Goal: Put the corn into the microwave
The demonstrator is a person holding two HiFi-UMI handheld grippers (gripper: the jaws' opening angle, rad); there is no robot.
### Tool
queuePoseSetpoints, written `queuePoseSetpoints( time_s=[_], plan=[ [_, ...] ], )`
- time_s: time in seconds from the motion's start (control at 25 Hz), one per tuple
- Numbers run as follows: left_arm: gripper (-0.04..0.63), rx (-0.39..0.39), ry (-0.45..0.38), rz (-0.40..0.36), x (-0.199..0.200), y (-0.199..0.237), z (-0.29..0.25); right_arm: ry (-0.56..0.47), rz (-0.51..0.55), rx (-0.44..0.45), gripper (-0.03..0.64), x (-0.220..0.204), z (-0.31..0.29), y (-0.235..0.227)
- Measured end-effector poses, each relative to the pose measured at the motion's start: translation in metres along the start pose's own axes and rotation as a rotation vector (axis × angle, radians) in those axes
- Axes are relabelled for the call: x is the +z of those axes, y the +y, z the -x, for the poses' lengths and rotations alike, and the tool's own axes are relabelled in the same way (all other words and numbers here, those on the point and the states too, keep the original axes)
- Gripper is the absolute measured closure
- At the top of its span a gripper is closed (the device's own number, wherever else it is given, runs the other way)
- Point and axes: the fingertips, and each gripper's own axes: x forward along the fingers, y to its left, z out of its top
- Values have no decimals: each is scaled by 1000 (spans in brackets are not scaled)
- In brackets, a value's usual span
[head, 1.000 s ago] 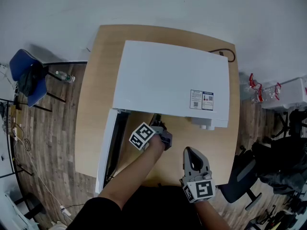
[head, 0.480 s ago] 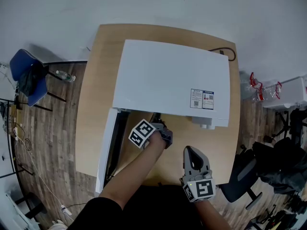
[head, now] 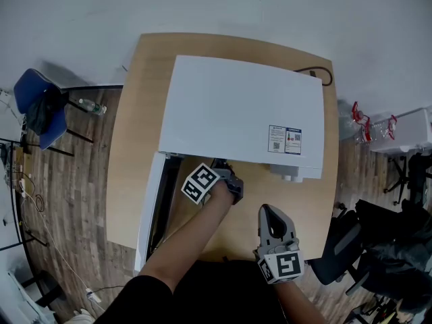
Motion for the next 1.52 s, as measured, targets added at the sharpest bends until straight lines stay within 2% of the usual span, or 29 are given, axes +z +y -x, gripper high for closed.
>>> queuePoseSetpoints(
  time_s=[0.2, 0.4, 0.6, 0.76, 1.04, 1.24, 1.28, 1.36, 1.52],
  plan=[
    [551, -44, -24, 24, 1, -6, 0, -7, -2, 5, 557, 2, 1, 0],
    [459, -73, -2, 36, -1, -14, 1, -22, 10, 6, 557, 8, 6, 5],
    [428, -66, -6, 64, -1, -8, 14, -43, 20, 4, 557, 12, 16, 12],
    [399, -95, 9, 71, -3, -4, 22, -59, 18, -12, 557, 12, 28, 15],
    [399, -67, 45, -30, -2, 4, 27, -60, 2, -48, 557, -1, 50, 22],
    [402, -3, 27, -46, -1, 20, 38, -68, 0, -65, 557, -3, 59, 21],
    [428, 6, 31, -57, -2, 21, 39, -70, -1, -66, 557, -3, 59, 20],
    [534, 13, 41, -80, -2, 22, 39, -72, -1, -67, 557, -2, 59, 20],
    [563, 14, 66, -95, -3, 20, 33, -66, 0, -63, 557, -3, 57, 20]
  ],
)
